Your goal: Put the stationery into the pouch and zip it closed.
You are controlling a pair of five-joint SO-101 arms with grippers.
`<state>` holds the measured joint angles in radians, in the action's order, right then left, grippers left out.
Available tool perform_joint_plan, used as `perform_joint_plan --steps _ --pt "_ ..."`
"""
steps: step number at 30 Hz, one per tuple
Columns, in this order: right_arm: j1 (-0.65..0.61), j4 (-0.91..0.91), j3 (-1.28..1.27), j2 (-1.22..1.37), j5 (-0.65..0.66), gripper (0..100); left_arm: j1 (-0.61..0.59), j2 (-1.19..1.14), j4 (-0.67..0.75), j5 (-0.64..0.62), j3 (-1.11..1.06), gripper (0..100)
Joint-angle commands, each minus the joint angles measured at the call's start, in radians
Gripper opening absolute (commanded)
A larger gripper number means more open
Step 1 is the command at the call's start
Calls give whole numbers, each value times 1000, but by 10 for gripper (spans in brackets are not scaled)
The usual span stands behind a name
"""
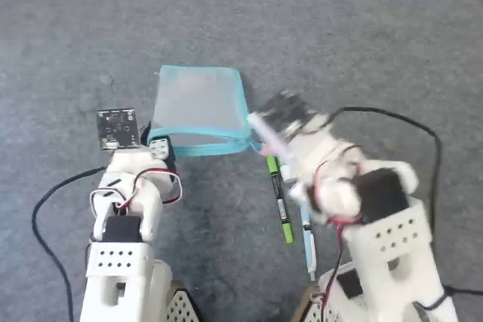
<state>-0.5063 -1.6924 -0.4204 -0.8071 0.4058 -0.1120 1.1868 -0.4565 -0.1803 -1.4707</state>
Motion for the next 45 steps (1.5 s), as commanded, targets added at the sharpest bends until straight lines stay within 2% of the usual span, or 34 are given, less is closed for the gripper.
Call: perform_joint_plan --steps 1,5,15,22,29,36,42,45 --pt "-160 -27 84 70 -66 7 31 -8 8 -14 18 12" --pt "-225 -31 140 196 -71 7 31 -8 8 -14 18 12" --pt "-229 -22 344 467 -74 7 32 -8 9 -14 18 12" --pt "-226 24 598 733 -77 7 32 -8 5 -14 18 12" --pt "-226 108 816 940 -181 37 32 -8 9 8 7 12" --pt "-229 79 924 946 -187 210 32 -8 9 20 7 12" --pt "-226 68 925 826 -193 213 32 -8 9 20 7 12" --pt "-225 7 924 742 -186 213 25 -8 9 20 7 12"
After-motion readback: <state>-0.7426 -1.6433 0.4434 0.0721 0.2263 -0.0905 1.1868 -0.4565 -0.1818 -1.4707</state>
